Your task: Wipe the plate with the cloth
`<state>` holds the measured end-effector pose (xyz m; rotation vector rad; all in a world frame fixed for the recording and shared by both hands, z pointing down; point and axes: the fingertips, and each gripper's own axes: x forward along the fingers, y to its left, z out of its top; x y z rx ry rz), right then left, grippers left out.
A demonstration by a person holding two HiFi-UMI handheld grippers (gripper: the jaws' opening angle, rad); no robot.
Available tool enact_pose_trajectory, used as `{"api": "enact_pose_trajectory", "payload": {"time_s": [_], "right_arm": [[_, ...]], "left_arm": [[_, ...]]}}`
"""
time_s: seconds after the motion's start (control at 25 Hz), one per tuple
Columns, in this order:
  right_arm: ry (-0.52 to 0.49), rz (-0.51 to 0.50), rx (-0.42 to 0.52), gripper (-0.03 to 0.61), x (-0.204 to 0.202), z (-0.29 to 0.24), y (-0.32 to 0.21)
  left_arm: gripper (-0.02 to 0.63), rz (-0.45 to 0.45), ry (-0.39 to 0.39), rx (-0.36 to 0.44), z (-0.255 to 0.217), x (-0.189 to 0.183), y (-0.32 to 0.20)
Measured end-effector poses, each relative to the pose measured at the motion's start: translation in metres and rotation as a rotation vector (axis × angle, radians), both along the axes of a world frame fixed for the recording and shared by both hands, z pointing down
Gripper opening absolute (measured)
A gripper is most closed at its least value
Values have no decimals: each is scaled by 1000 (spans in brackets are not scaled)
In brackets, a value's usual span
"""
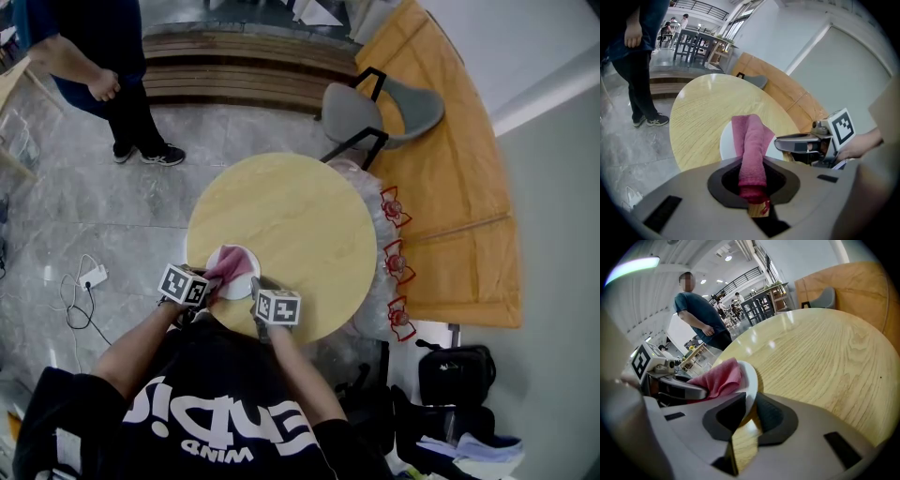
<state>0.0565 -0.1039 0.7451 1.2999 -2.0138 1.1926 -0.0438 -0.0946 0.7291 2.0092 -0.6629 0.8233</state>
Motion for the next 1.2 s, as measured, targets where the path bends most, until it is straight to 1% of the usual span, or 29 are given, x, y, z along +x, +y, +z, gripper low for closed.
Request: {"api": "enact_pose_trajectory", "payload": {"time_s": [0.68, 0.84, 1.04, 1.2], "right_arm": [[-3, -18, 6, 78, -1, -2, -2], [-1, -23, 9, 78, -3, -4, -2], [9, -17, -14, 80, 0, -1, 0], [47, -52, -30, 78, 6, -7, 0]], "left_arm": [[51, -21, -28, 29, -5, -16, -18], [52, -61, -39, 36, -9, -26, -27], [51, -87, -97, 85, -21, -43, -48], [51, -87, -101, 145, -46, -51, -70]]}}
